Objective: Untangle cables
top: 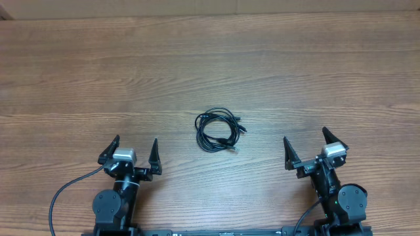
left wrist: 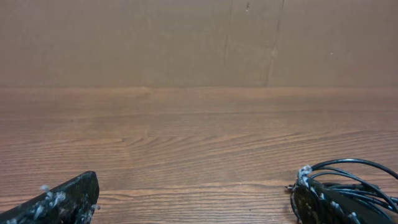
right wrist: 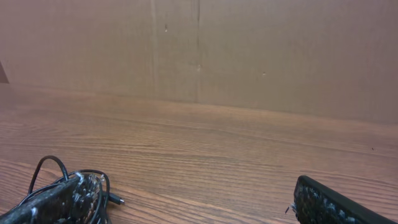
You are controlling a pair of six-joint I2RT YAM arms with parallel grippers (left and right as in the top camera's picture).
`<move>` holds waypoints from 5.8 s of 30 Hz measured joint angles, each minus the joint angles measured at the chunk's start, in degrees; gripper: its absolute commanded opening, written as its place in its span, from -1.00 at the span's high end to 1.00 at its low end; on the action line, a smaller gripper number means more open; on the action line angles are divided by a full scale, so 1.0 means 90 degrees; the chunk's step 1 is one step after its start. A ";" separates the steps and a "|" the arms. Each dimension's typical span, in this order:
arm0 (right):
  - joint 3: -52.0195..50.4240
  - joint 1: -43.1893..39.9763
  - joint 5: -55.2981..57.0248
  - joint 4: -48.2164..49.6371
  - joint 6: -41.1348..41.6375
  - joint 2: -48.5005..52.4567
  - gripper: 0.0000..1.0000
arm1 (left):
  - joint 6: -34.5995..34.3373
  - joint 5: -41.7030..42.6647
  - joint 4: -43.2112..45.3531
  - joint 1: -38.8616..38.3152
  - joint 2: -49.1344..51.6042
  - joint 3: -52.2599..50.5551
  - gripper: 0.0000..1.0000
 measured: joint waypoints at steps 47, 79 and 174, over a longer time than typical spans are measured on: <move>0.0000 0.0000 0.0000 0.0000 0.0000 0.0000 -1.00 | -0.0165 0.0024 0.0002 0.0000 0.0000 0.0000 -0.99; 0.2346 0.0000 0.0646 -0.2378 0.0848 0.2667 -1.00 | -0.0185 -0.0287 -0.2732 0.0000 0.4398 0.3344 -1.00; 0.5088 0.0000 -0.2387 -0.2096 0.1010 0.7512 -1.00 | -0.2084 0.1387 -0.3589 -0.3300 1.0132 0.8777 0.92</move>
